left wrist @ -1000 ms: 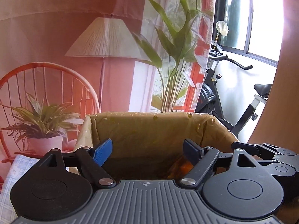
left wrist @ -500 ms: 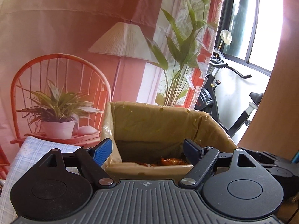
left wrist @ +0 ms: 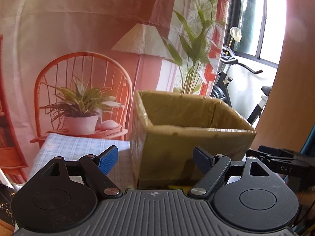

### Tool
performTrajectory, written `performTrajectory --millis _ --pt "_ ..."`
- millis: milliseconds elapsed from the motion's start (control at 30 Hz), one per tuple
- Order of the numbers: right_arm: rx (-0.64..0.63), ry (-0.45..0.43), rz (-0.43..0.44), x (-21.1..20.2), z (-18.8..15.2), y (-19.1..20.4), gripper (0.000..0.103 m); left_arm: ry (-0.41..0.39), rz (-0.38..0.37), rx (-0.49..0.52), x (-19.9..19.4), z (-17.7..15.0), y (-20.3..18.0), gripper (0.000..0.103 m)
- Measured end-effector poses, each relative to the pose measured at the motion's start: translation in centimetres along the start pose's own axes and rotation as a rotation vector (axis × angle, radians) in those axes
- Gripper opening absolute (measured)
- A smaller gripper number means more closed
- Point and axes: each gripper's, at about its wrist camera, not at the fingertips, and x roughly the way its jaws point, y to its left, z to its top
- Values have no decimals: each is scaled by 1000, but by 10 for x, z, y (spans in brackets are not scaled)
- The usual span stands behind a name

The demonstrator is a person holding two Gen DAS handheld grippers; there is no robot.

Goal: Organize snacks
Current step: 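Open both tools to drop the orange bags into the box, then grasp the panda bread roll packet with the left tool while the right tool grasps the cracker packet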

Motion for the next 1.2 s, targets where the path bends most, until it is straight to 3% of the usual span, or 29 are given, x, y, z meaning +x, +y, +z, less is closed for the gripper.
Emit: performTrajectory --millis 133,467,600,900,1200 --pt "-30 4 -3 -7 -14 7 81 25 -26 -40 -12 -8 14 85" --pt "-16 -21 7 -34 -21 4 81 -44 -30 -108 -48 -3 31 87" --pt "-27 2 36 -38 -28 4 83 -47 5 -108 -52 -20 30 91" --pt "-29 78 -6 -33 -81 2 83 85 85 -72 -25 -87 20 91" --pt "-18 155 -25 -28 -124 1 83 195 79 -70 3 -127 15 91"
